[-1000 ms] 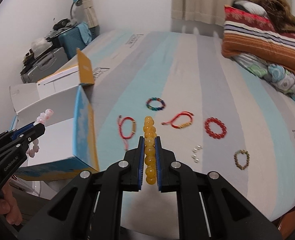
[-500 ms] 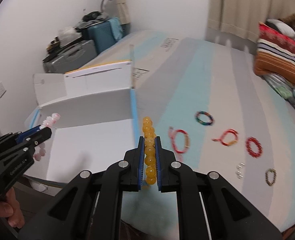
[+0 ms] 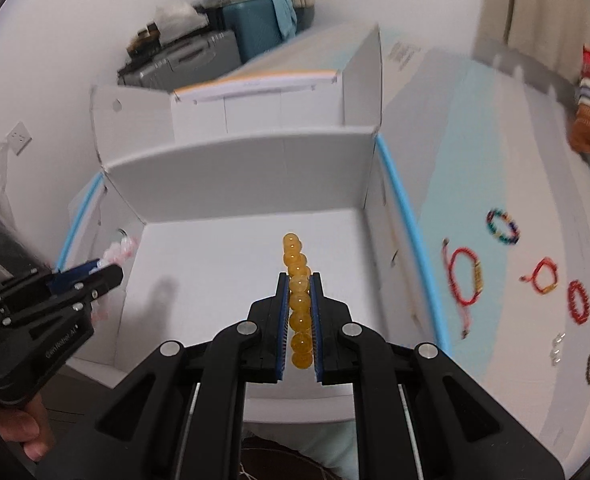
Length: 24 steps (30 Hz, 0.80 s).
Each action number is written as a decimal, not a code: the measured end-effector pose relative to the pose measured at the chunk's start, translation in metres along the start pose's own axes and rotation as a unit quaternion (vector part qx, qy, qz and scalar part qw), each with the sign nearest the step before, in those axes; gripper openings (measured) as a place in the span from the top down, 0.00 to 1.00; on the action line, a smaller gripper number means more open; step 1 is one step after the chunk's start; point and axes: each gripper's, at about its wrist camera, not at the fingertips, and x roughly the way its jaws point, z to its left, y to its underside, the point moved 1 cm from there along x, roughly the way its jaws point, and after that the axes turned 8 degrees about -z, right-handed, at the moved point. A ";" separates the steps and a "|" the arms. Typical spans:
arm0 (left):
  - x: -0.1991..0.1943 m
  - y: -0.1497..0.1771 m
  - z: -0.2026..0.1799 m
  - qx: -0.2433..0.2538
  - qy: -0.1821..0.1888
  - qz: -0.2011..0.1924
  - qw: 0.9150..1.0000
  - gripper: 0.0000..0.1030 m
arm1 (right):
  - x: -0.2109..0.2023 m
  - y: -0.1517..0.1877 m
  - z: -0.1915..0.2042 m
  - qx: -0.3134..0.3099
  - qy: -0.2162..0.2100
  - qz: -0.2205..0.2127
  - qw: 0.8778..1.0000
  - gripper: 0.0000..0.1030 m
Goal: Organize jewelry
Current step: 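Carry both held bracelets over the open white cardboard box, then open both tools to drop the bracelets into the box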
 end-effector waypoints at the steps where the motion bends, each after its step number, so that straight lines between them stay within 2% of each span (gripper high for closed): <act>1: 0.007 0.002 0.003 -0.008 0.003 0.013 1.000 0.81 | 0.006 0.002 0.000 0.003 0.001 0.010 1.000 0.91; 6: 0.026 0.010 0.009 -0.017 0.005 0.036 0.999 0.81 | 0.034 0.012 -0.002 0.002 0.018 0.055 0.998 0.91; 15: 0.038 0.016 0.013 -0.018 0.003 0.044 0.999 0.81 | 0.050 0.023 -0.004 0.004 0.021 0.070 0.997 0.91; 19: 0.040 0.018 0.016 -0.029 -0.009 0.045 0.999 0.76 | 0.052 0.028 -0.003 0.004 0.029 0.074 0.997 0.89; 20: 0.040 0.019 0.016 -0.028 -0.014 0.044 0.999 0.70 | 0.053 0.027 -0.002 0.002 0.030 0.072 0.997 0.89; 21: 0.041 0.019 0.015 -0.026 -0.020 0.042 0.999 0.62 | 0.053 0.028 -0.001 0.001 0.028 0.072 0.997 0.82; 22: 0.039 0.019 0.014 -0.026 -0.027 0.037 0.999 0.46 | 0.052 0.028 -0.001 0.004 0.022 0.072 0.997 0.75; 23: 0.037 0.019 0.013 -0.026 -0.022 0.032 0.999 0.45 | 0.051 0.028 -0.001 0.007 0.021 0.069 0.997 0.62; 24: 0.035 0.019 0.012 -0.024 -0.023 0.029 0.999 0.45 | 0.047 0.028 -0.002 0.008 0.025 0.062 0.998 0.57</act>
